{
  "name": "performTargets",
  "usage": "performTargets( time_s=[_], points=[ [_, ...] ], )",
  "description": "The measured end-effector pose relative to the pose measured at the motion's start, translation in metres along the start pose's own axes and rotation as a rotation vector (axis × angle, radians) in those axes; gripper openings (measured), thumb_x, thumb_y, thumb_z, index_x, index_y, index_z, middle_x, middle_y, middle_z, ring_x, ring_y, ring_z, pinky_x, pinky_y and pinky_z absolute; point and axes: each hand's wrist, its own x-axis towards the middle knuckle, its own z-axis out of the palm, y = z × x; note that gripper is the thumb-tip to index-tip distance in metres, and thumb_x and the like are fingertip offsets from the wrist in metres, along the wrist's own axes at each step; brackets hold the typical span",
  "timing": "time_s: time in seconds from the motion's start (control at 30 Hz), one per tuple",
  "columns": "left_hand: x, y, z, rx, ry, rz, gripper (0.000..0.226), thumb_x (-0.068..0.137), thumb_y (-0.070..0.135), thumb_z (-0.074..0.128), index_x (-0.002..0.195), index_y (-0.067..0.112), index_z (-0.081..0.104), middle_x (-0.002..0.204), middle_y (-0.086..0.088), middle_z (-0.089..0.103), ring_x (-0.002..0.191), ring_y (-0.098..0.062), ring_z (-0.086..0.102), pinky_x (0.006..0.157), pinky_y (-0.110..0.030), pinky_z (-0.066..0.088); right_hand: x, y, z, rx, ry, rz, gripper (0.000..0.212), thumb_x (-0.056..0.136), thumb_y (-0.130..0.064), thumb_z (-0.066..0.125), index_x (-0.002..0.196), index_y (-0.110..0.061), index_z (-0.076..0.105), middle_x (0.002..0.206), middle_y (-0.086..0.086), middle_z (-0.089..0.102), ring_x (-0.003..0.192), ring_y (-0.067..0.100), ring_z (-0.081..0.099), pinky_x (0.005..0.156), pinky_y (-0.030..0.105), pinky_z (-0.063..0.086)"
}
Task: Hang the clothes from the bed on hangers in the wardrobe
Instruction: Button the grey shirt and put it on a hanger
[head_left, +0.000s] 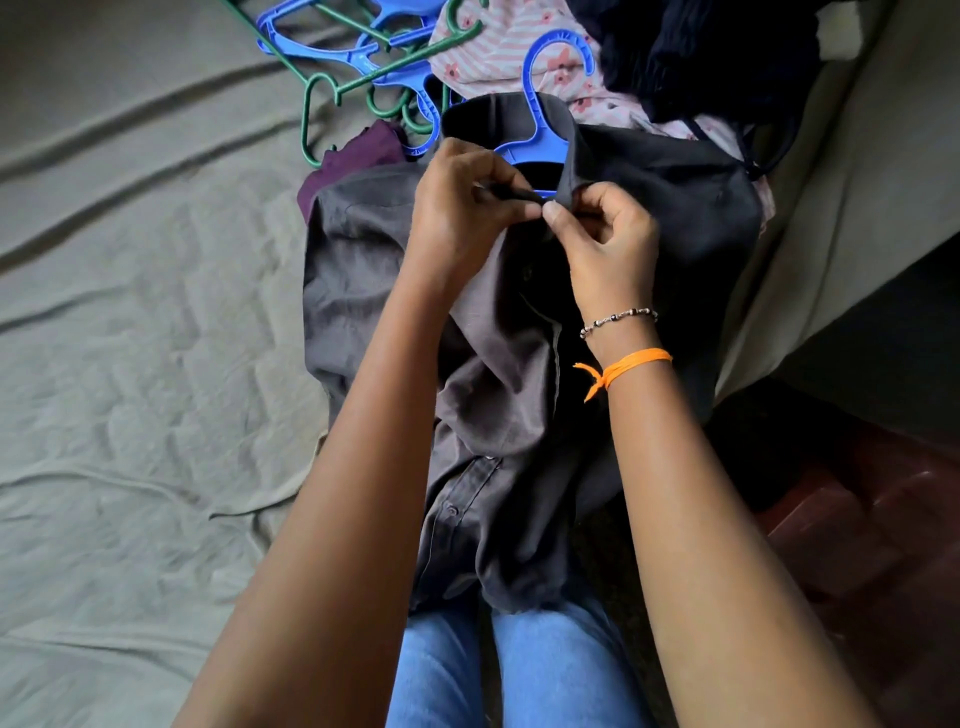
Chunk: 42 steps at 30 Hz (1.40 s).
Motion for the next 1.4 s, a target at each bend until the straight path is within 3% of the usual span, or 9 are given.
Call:
performTargets(
  time_s=[0.1,0.27,0.4,0.53,0.63,0.77,1.13,1.3,1.4],
  points=[
    [-0.004,0.001,-0.006,0.038,-0.039,0.032,0.023,0.071,0.016,0.079,0.093,0.016,0.074,0.082,0.011,0.046,0.070,0.004,0.048,0.069,-0.007,0.039,0.000,-0.003,0.000,0.029,-0.042,-0.009,0.027,0.078,-0.004,0.068,0.071,-0.025,0.051,0.069,-0.010,0.058,0.060,-0.008,0.055,0.063,0.011,0.043],
    [-0.015,0.000,-0.014,-0.054,-0.127,-0.080,0.026,0.074,0.009,0.078,0.098,0.002,0.071,0.083,0.007,0.053,0.074,0.001,0.057,0.077,-0.016,0.048,0.000,-0.005,-0.002,0.050,-0.128,0.004,0.032,0.078,0.001,0.068,0.068,-0.022,0.048,0.064,-0.006,0.057,0.056,-0.007,0.055,0.060,0.011,0.044],
    [-0.032,0.004,-0.001,-0.165,0.175,-0.122,0.035,0.071,0.010,0.080,0.095,0.011,0.054,0.095,0.004,0.055,0.077,0.010,0.054,0.072,-0.008,0.042,-0.002,-0.006,0.002,-0.009,-0.058,0.020,0.032,0.077,-0.004,0.069,0.066,-0.025,0.048,0.061,-0.010,0.057,0.052,-0.006,0.054,0.057,0.013,0.044],
    [-0.053,0.007,0.027,-0.308,0.517,-0.303,0.018,0.085,0.015,0.067,0.090,0.018,0.050,0.099,-0.005,0.053,0.075,0.001,0.055,0.082,-0.027,0.051,-0.005,-0.006,0.006,0.098,0.035,0.094,0.031,0.078,0.001,0.069,0.066,-0.020,0.051,0.060,-0.005,0.058,0.047,-0.007,0.051,0.053,0.010,0.040],
    [-0.059,0.009,0.038,-0.545,0.413,-0.470,0.009,0.093,0.013,0.057,0.086,0.016,0.063,0.082,-0.003,0.064,0.064,-0.004,0.059,0.075,-0.027,0.052,-0.009,-0.005,0.006,0.100,0.026,0.121,0.028,0.079,0.001,0.068,0.068,-0.019,0.052,0.062,-0.002,0.058,0.047,-0.007,0.051,0.052,0.009,0.039],
    [-0.058,0.012,0.039,-0.646,0.333,-0.491,0.008,0.090,0.014,0.062,0.086,0.012,0.068,0.071,-0.002,0.064,0.066,-0.007,0.058,0.065,-0.020,0.049,-0.009,-0.005,0.002,0.094,-0.008,0.115,0.026,0.080,0.001,0.068,0.069,-0.018,0.054,0.066,0.000,0.062,0.051,-0.005,0.054,0.054,0.012,0.044],
    [-0.056,0.019,0.033,-0.525,0.367,-0.426,0.011,0.083,0.009,0.069,0.074,0.015,0.070,0.068,-0.002,0.067,0.066,-0.010,0.061,0.069,-0.029,0.053,-0.012,-0.003,-0.006,0.003,-0.007,0.083,0.019,0.080,-0.005,0.070,0.072,-0.017,0.059,0.067,-0.007,0.062,0.058,-0.005,0.058,0.062,0.013,0.047],
    [-0.055,0.021,0.025,-0.381,0.344,-0.391,0.013,0.083,0.013,0.070,0.072,0.020,0.071,0.062,0.010,0.067,0.057,0.003,0.058,0.064,-0.016,0.050,-0.021,-0.003,-0.003,-0.091,0.097,-0.031,0.007,0.079,-0.014,0.069,0.079,-0.007,0.069,0.073,0.000,0.062,0.062,0.005,0.053,0.062,0.016,0.045],
    [-0.054,0.025,0.021,-0.271,0.340,-0.375,0.015,0.081,0.014,0.071,0.068,0.021,0.069,0.060,0.014,0.064,0.055,0.007,0.055,0.061,-0.009,0.045,-0.025,-0.005,0.000,-0.075,0.060,-0.008,0.004,0.076,-0.009,0.070,0.079,-0.010,0.068,0.063,-0.010,0.058,0.055,-0.002,0.050,0.059,0.015,0.044]
  ],
)
